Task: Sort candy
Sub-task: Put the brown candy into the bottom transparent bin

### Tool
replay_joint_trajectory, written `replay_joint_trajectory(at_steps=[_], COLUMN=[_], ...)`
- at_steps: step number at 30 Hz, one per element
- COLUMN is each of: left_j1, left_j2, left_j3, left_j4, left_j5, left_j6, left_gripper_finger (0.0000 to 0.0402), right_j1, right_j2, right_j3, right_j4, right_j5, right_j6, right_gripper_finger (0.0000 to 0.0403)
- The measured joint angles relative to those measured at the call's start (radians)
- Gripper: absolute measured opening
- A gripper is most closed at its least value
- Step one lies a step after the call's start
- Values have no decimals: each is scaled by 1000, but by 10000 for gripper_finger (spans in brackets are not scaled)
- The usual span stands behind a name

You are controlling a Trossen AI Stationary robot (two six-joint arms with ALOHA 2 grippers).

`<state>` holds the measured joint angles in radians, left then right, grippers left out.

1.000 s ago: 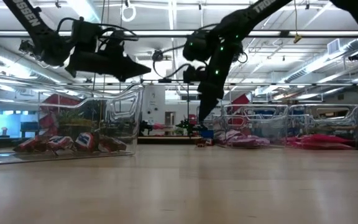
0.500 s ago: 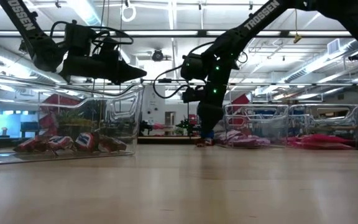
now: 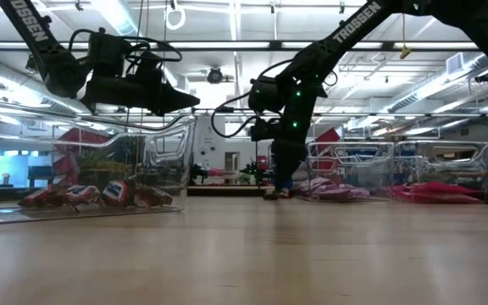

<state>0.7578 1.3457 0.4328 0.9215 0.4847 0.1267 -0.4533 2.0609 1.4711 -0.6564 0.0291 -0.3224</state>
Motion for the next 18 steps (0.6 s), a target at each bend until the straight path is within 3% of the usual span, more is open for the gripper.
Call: replay_joint_trajectory(at_steps=[7,13,18], left_j1=[0,0,0], left_j2=[0,0,1], left_j3=[0,0,1], left_j4=[0,1,0], left_j5=[-12,-28,-28], left_j6=[-5,-8,-8], left_gripper_finger=[5,5,5], right_j1=[12,46,93], right_j2=[0,-1,-2], right_j3=[6,124,232], right_j4=[-16,-142,-213], right_j5=[0,-3,-86], right_j6=[-33,-36,-36], right_gripper_finger=[8,2,0])
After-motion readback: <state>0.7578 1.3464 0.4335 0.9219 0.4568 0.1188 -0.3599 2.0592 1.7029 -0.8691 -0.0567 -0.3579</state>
